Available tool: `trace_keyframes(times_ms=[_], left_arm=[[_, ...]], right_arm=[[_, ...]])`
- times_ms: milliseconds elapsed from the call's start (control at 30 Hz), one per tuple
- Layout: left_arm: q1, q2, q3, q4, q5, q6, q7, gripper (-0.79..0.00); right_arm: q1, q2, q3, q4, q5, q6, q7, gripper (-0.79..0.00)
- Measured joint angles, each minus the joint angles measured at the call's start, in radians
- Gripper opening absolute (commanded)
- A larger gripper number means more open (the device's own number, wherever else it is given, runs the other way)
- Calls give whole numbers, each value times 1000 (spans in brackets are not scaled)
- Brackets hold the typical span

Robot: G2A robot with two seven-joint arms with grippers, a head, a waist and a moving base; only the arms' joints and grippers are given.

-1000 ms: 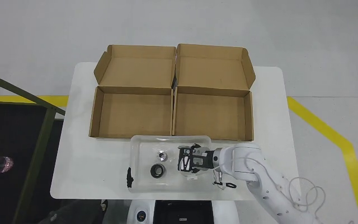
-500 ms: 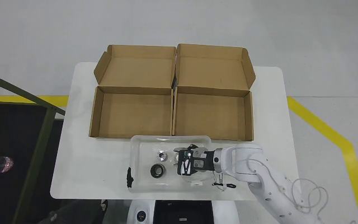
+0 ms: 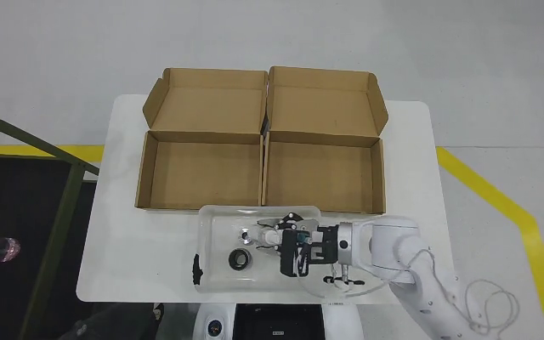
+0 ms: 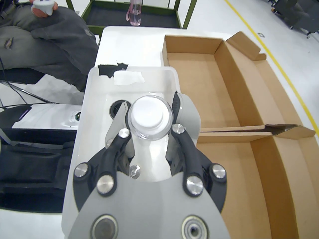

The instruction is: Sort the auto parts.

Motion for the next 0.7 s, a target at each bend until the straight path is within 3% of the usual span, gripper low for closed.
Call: trace_keyframes(times_ms=[333, 700], left_arm=[[0, 0, 0, 0, 0, 0, 0, 0], [0, 0, 0, 0, 0, 0, 0, 0]], right_arm=[[17, 9, 91, -61, 29, 20, -102, -785], [99, 5, 133, -40, 70, 72, -184, -785]])
